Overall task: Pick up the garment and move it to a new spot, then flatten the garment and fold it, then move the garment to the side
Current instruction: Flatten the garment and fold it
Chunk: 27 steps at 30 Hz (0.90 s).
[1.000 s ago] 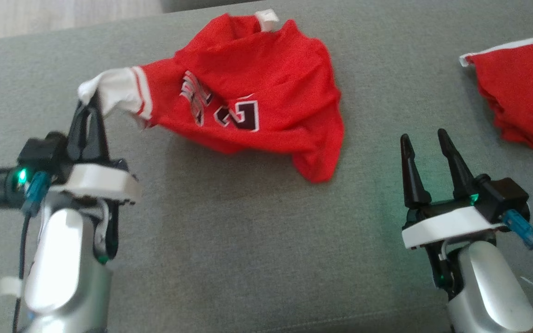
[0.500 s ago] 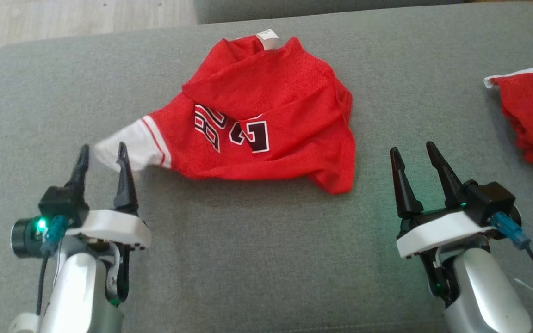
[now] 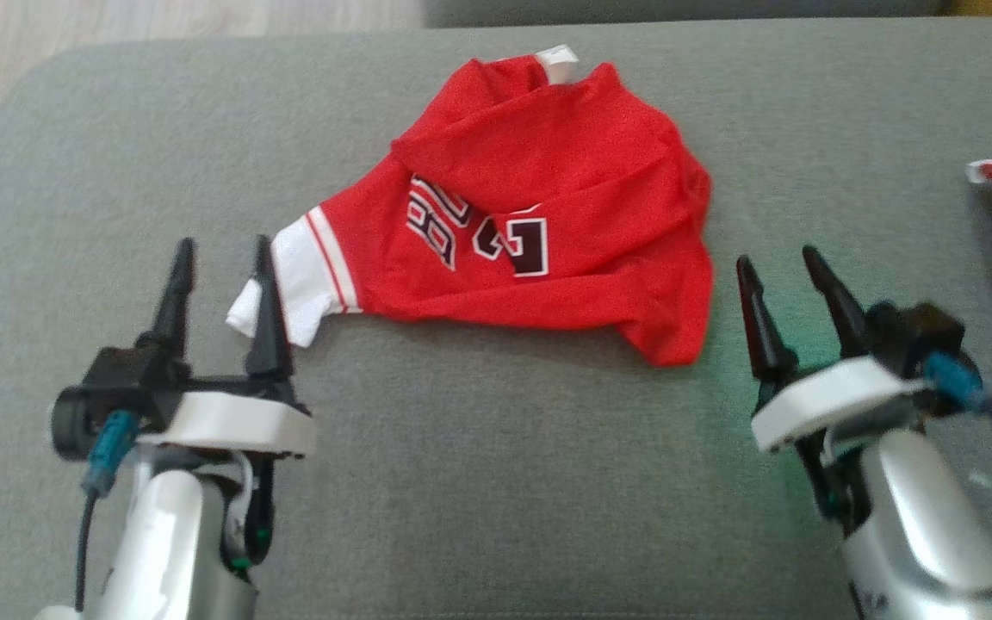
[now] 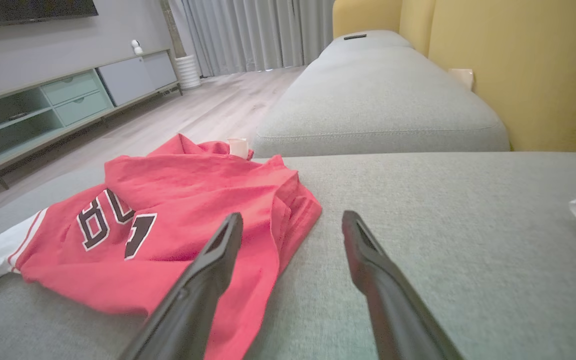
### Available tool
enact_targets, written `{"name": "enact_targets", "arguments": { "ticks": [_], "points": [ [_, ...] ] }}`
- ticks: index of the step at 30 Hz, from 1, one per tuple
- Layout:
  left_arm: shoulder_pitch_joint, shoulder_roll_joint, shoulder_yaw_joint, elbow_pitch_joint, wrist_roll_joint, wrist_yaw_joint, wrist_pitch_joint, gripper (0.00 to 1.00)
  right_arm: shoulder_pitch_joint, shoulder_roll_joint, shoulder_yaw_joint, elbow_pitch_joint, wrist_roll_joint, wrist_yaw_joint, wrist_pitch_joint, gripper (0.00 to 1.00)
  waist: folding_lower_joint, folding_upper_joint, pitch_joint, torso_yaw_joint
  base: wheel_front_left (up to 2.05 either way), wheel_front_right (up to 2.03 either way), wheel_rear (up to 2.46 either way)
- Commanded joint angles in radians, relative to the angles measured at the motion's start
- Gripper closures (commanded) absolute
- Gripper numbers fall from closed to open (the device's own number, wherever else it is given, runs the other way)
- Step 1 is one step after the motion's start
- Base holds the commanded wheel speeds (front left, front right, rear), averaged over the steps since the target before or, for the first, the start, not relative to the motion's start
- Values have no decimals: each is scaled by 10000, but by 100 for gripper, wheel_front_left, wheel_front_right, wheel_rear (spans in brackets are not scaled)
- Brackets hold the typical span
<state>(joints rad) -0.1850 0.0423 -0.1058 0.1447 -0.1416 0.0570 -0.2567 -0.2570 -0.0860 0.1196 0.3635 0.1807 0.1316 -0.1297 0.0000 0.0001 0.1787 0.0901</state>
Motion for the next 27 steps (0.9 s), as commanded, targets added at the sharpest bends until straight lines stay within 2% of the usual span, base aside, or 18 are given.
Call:
{"name": "enact_targets", "arguments": {
  "ticks": [1, 7, 12, 18, 22, 23, 24, 27],
  "points": [
    [-335, 83, 23, -424, -120, -21, -51, 0, -859, -186, 204, -53, 214, -9, 258, 0, 0, -1, 236, 318, 0, 0, 0],
    [-454, 82, -379, -456, -336, -15, -51, 0, -2089, -486, 268, 1095, 902, -9, 1200, 0, 0, -1, 555, 803, 0, 0, 0],
    [-573, 81, -622, -414, -490, 6, -51, 0, -3324, -712, 52, 2704, 1691, -9, 2232, 0, 0, -1, 814, 1251, 0, 0, 0],
    [-644, 80, -811, -436, -639, 99, -51, 0, -4396, -964, -4, 4635, 1588, -9, 2866, 0, 0, -1, 964, 1566, 0, 0, 0],
    [-667, 80, -815, -439, -689, 139, -51, 0, -4854, -740, 294, 5396, 1838, -9, 3108, 0, 0, -1, 1014, 1583, 0, 0, 0],
    [-674, 80, -820, -430, -702, 150, -51, 0, -4934, -714, 409, 5490, 1976, -9, 3137, 53, 0, -1, 1018, 1568, 0, 0, 0],
    [-681, 80, -832, -419, -717, 156, -51, 0, -5013, -746, 568, 5523, 2036, -9, 3068, 100, 0, -1, 1012, 1543, 0, 0, 0],
    [-703, 80, -858, -409, -756, 172, -51, 0, -5216, -1094, 1028, 5569, 1996, -9, 2636, 100, 0, -1, 957, 1431, 0, 0, 0]
  ]
}}
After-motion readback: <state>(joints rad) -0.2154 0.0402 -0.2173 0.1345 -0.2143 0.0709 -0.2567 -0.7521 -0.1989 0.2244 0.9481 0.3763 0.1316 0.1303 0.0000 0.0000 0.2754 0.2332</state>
